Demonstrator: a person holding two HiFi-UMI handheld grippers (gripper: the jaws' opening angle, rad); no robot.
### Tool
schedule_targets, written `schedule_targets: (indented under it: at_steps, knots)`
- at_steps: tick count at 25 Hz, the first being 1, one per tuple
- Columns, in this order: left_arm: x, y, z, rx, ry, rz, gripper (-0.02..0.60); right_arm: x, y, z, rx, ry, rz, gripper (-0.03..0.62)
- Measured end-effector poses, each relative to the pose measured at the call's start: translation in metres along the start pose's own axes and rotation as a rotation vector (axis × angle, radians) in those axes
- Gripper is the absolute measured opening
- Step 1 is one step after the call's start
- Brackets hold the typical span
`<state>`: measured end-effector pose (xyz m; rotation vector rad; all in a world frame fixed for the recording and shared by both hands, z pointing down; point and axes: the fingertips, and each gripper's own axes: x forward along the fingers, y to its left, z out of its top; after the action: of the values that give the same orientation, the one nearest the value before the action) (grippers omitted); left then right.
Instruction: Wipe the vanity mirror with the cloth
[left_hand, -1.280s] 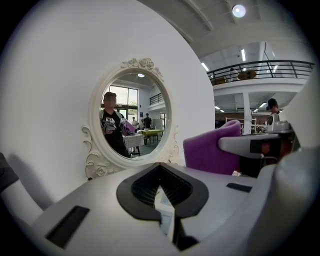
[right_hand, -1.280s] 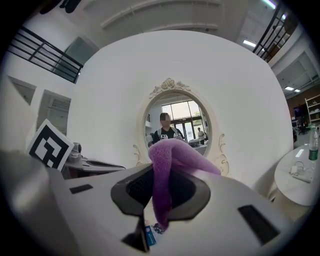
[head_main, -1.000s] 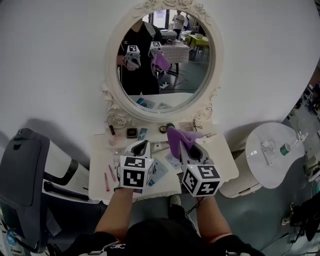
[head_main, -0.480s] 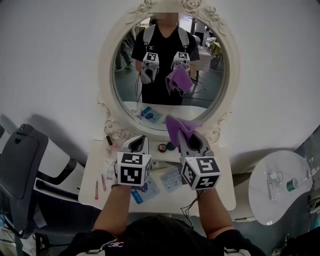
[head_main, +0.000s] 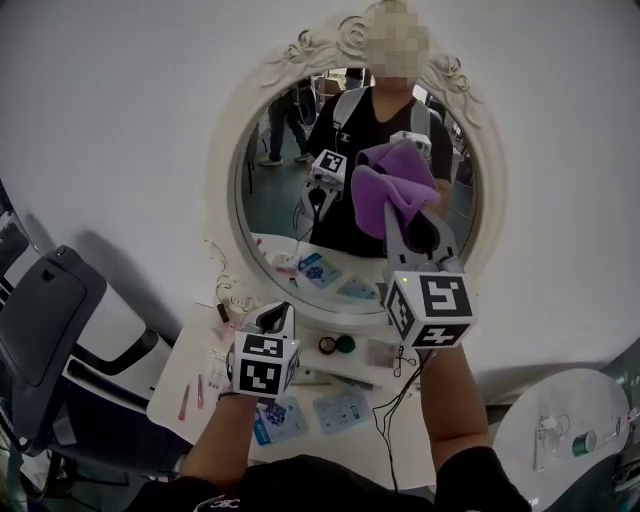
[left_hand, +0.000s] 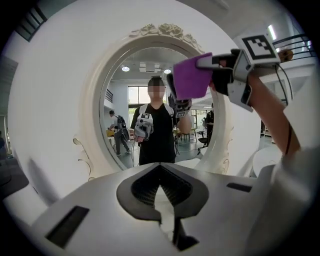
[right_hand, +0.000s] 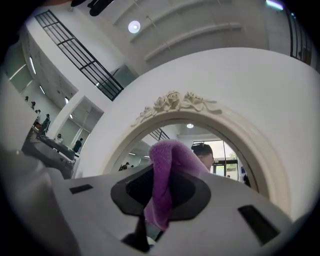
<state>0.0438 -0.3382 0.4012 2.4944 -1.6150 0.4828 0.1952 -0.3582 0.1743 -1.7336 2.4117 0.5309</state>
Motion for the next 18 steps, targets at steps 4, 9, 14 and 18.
schedule_targets:
  at_steps: [4,9,14,18]
  knots:
    - [0.011,0.008,0.015,0.006,-0.020,0.001,-0.003,0.030,-0.022,0.049,-0.069,-0.058,-0.021,0.055]
    - [0.024,0.009,0.021,0.040,-0.008,-0.037,-0.003,0.058,-0.030,0.100,-0.151,-0.115,-0.024,0.055]
    - [0.025,0.012,0.027,0.054,-0.019,-0.067,-0.003,0.077,-0.040,0.112,-0.177,-0.051,-0.109,0.055]
    - [0.024,0.013,0.028,0.055,-0.025,-0.082,-0.003,0.082,-0.043,0.107,-0.183,-0.008,-0.139,0.055]
